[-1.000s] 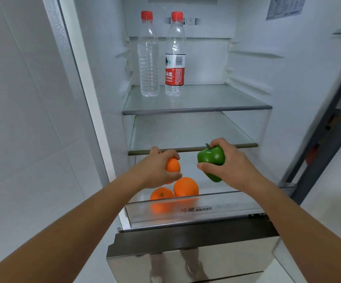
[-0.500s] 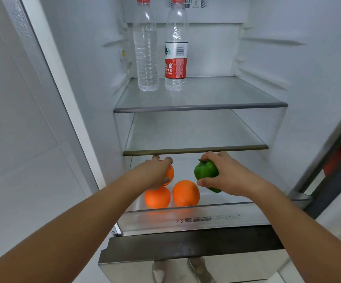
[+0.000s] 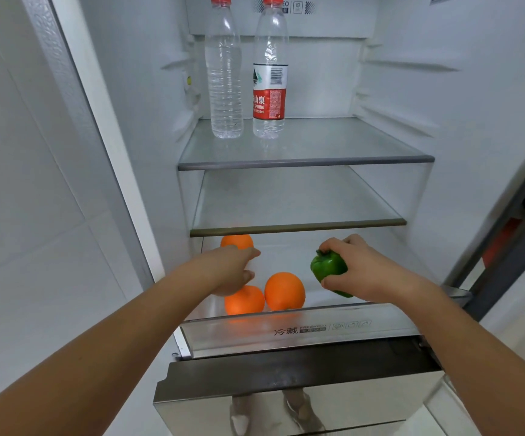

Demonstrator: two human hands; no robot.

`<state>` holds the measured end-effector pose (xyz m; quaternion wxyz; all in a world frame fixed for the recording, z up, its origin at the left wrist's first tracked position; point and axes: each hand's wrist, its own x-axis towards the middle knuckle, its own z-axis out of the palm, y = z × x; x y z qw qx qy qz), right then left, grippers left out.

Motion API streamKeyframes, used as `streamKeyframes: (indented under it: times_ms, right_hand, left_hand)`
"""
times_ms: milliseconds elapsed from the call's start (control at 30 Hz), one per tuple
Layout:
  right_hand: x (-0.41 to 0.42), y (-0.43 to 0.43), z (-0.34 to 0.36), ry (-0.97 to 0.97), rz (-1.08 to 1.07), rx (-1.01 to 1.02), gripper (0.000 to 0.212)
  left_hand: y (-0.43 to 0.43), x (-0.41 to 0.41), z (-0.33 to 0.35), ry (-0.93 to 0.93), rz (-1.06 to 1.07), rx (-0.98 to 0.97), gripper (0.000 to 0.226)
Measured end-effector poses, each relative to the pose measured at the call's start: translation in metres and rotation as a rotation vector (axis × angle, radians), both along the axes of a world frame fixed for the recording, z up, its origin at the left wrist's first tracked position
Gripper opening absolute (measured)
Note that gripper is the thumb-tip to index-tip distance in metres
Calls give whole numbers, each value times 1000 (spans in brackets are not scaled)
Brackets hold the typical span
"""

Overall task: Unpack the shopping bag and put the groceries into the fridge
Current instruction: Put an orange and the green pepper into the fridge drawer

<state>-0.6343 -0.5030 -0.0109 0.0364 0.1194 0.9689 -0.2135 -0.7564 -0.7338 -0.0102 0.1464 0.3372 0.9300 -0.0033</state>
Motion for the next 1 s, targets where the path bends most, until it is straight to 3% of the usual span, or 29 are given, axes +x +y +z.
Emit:
streamKeyframes:
  times_ms: [300, 567, 1000]
  right_hand:
    - [-50, -18, -22, -185, 136, 208, 60]
    - [-71, -28, -18, -248, 169, 264, 65]
    - [40, -32, 34, 67, 10, 172, 53]
  left_hand:
    - [-22, 17, 5, 16, -10, 54, 57]
    - [-32, 31, 16, 75, -10, 88, 55]
    - [-38, 48, 20, 140, -70, 227, 56]
